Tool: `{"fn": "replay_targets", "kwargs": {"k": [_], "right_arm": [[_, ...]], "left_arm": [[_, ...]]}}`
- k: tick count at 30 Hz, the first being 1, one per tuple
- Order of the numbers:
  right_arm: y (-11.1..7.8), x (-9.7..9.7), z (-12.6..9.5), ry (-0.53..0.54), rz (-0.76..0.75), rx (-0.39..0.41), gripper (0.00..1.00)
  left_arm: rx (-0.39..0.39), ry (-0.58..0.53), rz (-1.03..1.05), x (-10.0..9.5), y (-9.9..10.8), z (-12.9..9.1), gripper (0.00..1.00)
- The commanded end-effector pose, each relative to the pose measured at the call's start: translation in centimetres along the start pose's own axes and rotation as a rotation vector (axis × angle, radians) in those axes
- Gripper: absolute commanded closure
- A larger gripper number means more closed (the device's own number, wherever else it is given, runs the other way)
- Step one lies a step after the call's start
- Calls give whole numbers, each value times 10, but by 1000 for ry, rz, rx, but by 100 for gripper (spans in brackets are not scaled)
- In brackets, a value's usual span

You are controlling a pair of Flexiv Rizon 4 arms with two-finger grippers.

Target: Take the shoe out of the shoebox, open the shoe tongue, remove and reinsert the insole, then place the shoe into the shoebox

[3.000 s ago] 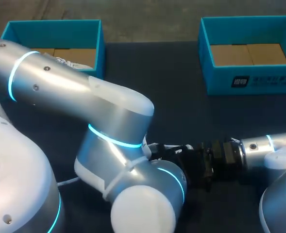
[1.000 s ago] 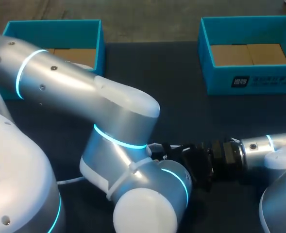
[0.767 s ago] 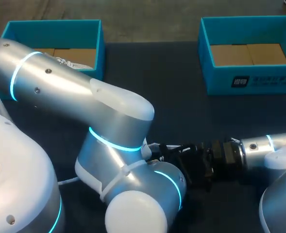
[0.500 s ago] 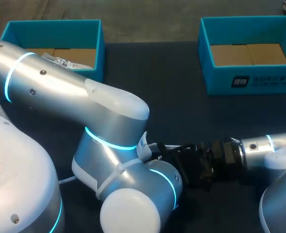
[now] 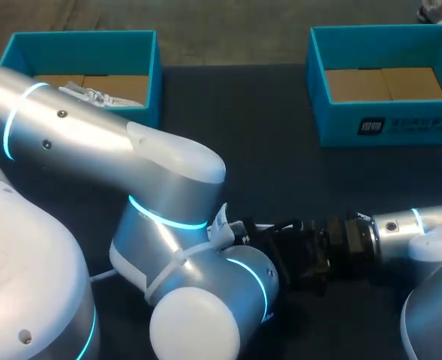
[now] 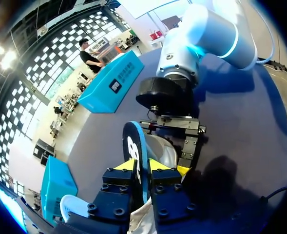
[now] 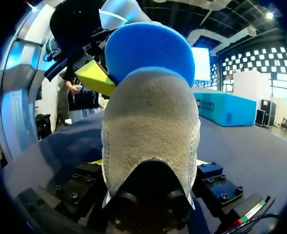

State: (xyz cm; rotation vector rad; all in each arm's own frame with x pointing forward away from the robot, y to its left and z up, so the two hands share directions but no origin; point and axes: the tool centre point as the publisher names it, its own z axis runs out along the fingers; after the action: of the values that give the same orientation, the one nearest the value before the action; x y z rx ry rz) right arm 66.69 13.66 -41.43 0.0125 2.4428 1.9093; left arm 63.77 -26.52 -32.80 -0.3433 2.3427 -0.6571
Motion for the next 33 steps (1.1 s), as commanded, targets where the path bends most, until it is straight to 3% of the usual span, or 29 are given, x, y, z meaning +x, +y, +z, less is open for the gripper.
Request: {"fn": "replay_targets", "kwargs": {"k": [1,7,9,12,22,33], "right_arm": [[1,1,0,0,1,6,100],[1,1,0,0,1,6,100],[1,1,0,0,1,6,100],[1,1,0,0,1,6,100],[1,1,0,0,1,6,100],[1,1,0,0,1,6,100]], "left_arm": [[18,12,-8,-4,6,3,100],[48,8,-9,-13,2,0,100],[60,7,-5,-14,2,0,83],[81,8,-1,-16,3,-2,69],[105,23,10,-8,8,3,72],[100,14,34,-3,18,9,68]]}}
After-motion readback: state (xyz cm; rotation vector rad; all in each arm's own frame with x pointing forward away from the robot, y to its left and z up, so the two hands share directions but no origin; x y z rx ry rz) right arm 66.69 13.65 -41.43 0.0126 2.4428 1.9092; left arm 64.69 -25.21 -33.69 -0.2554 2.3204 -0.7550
